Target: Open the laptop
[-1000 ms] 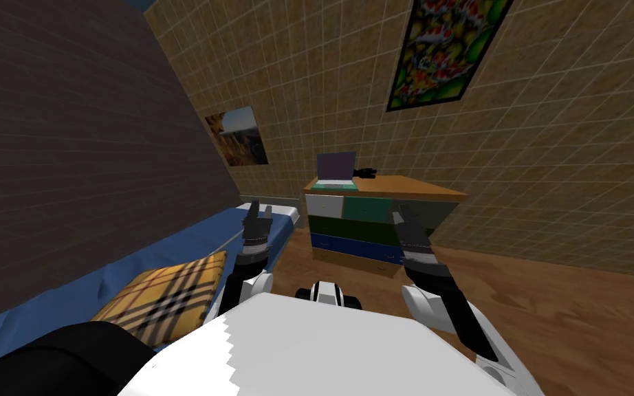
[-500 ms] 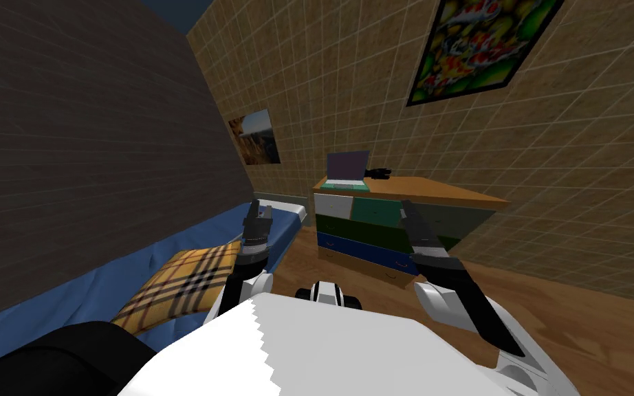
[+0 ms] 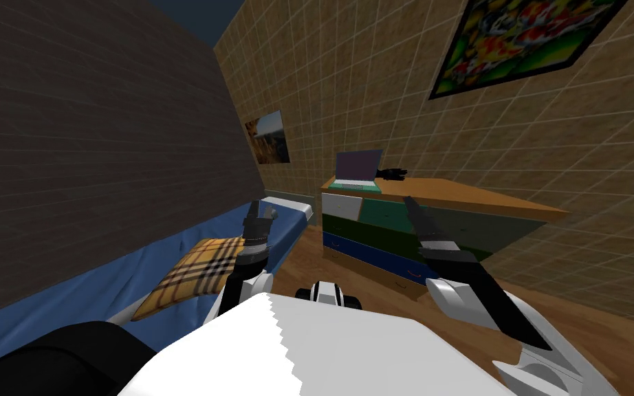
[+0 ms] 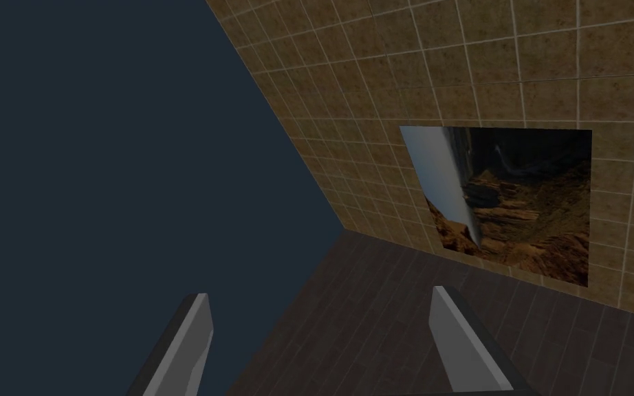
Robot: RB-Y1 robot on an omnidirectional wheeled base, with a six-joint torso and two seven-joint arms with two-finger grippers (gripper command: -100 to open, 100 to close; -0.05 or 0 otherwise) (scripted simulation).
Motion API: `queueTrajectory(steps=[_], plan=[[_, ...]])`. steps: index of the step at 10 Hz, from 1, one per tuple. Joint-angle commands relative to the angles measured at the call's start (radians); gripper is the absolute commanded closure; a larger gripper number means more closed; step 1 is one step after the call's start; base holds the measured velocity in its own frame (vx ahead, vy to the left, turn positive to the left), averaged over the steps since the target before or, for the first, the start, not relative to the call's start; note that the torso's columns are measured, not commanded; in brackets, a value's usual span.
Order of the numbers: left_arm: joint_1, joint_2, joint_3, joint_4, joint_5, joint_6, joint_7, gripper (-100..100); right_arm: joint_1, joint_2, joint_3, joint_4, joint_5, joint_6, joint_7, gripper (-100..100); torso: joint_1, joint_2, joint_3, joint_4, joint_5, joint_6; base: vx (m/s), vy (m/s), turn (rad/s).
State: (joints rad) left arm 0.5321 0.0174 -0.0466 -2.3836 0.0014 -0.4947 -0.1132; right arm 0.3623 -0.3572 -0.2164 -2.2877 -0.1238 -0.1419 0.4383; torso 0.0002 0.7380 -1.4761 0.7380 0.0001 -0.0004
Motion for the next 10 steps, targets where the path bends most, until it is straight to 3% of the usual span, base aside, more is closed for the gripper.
queueTrajectory(steps=[1,2,3,4,5,6,7,8,9,10], plan=[[0.000,0.000,0.000,0.000,0.000,0.000,0.000,0,-0.012,-0.050,-0.045,-0.008,-0.024,0.071,0.070,-100,0.000,0.000,0.000,0.000,0.000,0.001,-0.005,0.007,0.263],[0.000,0.000,0.000,0.000,0.000,0.000,0.000,0,-0.012,-0.050,-0.045,-0.008,-0.024,0.079,0.078,-100,0.000,0.000,0.000,0.000,0.000,0.000,-0.003,0.003,0.132],[0.000,0.000,0.000,0.000,0.000,0.000,0.000,0,-0.021,-0.086,-0.076,-0.013,-0.039,0.114,0.118,-100,0.000,0.000,0.000,0.000,0.000,0.001,-0.002,0.009,0.250],[0.000,0.000,0.000,0.000,0.000,0.000,0.000,0,-0.021,-0.086,-0.076,-0.013,-0.039,0.133,0.127,-100,0.000,0.000,0.000,0.000,0.000,0.000,0.000,0.003,0.150],[0.000,0.000,0.000,0.000,0.000,0.000,0.000,0,-0.029,-0.125,-0.108,-0.015,-0.053,0.166,0.165,-100,0.000,0.000,0.000,0.000,0.000,0.001,0.000,0.008,0.276],[0.000,0.000,0.000,0.000,0.000,0.000,0.000,0,-0.029,-0.125,-0.108,-0.015,-0.053,0.189,0.176,-100,0.000,0.000,0.000,0.000,0.000,0.000,0.003,0.004,0.166],[0.000,0.000,0.000,0.000,0.000,0.000,0.000,0,-0.037,-0.166,-0.140,-0.016,-0.067,0.221,0.214,-100,0.000,0.000,0.000,0.000,0.000,0.001,0.004,0.009,0.282],[0.000,0.000,0.000,0.000,0.000,0.000,0.000,0,-0.037,-0.166,-0.140,-0.016,-0.067,0.248,0.226,-100,0.000,0.000,0.000,0.000,0.000,0.000,0.007,0.003,0.148],[0.000,0.000,0.000,0.000,0.000,0.000,0.000,0,-0.044,-0.209,-0.172,-0.013,-0.079,0.279,0.262,-100,0.000,0.000,0.000,0.000,0.000,0.001,0.010,0.008,0.272],[0.000,0.000,0.000,0.000,0.000,0.000,0.000,0,-0.044,-0.209,-0.172,-0.013,-0.079,0.306,0.275,-100,0.000,0.000,0.000,0.000,0.000,0.000,0.010,0.003,0.163]])
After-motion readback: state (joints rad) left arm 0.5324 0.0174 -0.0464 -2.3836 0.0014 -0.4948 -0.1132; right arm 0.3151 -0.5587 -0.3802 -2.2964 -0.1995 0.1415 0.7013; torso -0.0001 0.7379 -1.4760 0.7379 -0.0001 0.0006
